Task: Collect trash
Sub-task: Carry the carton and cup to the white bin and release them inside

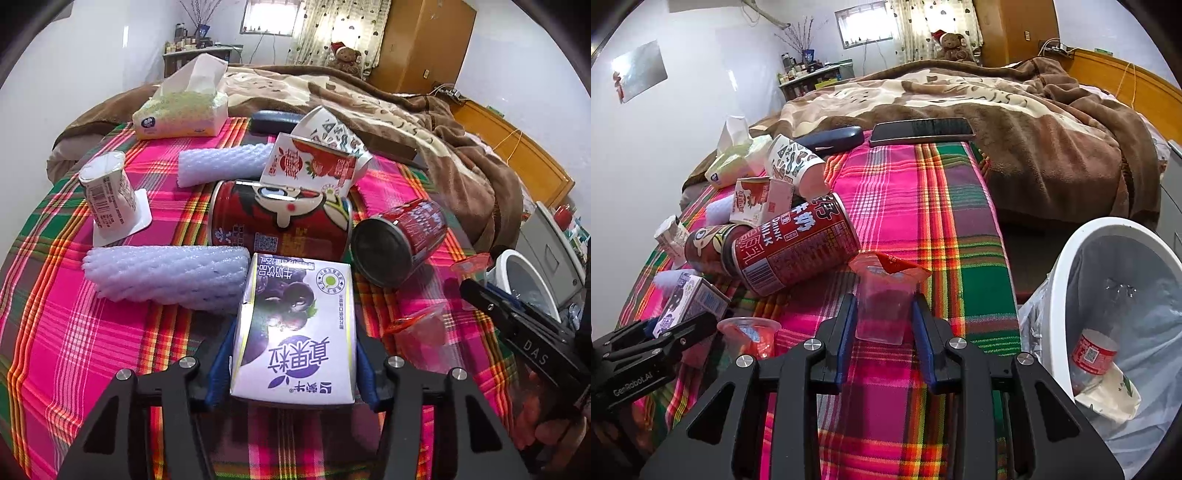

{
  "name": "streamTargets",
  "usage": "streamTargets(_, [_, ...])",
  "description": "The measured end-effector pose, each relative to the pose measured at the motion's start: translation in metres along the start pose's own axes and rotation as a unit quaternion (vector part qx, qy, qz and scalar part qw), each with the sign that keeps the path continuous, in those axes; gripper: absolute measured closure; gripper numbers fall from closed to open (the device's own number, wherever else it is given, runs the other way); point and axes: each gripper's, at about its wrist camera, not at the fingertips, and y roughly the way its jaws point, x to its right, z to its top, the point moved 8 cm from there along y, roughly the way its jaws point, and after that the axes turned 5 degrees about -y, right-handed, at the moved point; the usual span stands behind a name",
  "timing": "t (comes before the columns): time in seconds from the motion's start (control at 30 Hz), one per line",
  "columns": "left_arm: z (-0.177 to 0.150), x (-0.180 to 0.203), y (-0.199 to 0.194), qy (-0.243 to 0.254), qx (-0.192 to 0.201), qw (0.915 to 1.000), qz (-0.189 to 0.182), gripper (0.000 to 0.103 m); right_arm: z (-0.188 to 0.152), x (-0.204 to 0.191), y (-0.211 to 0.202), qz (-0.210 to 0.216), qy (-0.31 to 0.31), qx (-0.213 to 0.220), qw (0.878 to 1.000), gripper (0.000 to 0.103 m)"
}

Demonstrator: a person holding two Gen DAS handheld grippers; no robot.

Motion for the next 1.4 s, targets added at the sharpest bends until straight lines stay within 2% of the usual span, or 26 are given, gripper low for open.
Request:
streamTargets(0.33, [0.0, 0.011, -0.025, 0.012, 0.021, 0.9997, -0.008, 0.047, 0.0, -0.001, -0.022, 0.008, 0.008, 0.022, 1.0, 0.072])
streamTargets(0.53, [-0.006, 0.022, -0.039, 0.015, 0.027, 0.9989, -0.035, 0.047, -0.003, 0.004, -0.036, 0.01, 0.018, 0.034, 0.999, 0.072])
streamTargets(0.63, [-0.014, 0.029, -0.041, 0.024, 0.022, 0.9988, -0.035, 0.047, -0.008, 0.009, -0.042, 0.009, 0.024, 0.038, 0.999, 0.072])
streamTargets(0.77, [-0.031, 0.043, -0.037, 0.032, 0.007, 0.998, -0.054, 0.047, -0.018, 0.014, -0.044, 0.005, 0.029, 0.033, 0.999, 0.072])
streamTargets(0.87, [-0.041, 0.051, -0.038, 0.054, 0.016, 0.9978, -0.033, 0.047, -0.024, 0.018, -0.047, 0.0, 0.032, 0.03, 0.999, 0.072])
streamTargets(1.03, [-0.061, 0.063, -0.035, 0.079, 0.01, 0.9965, -0.026, 0.047, -0.03, 0.022, -0.052, -0.004, 0.04, 0.03, 0.999, 0.072])
streamTargets(1.17, [-0.071, 0.071, -0.037, 0.082, 0.006, 0.9955, -0.047, 0.047, -0.031, 0.021, -0.055, -0.003, 0.041, 0.033, 0.999, 0.072])
streamTargets(1.4, [-0.061, 0.086, -0.054, 0.089, 0.017, 0.9925, -0.082, 0.047, -0.03, 0.03, -0.069, -0.008, 0.049, 0.051, 0.997, 0.072])
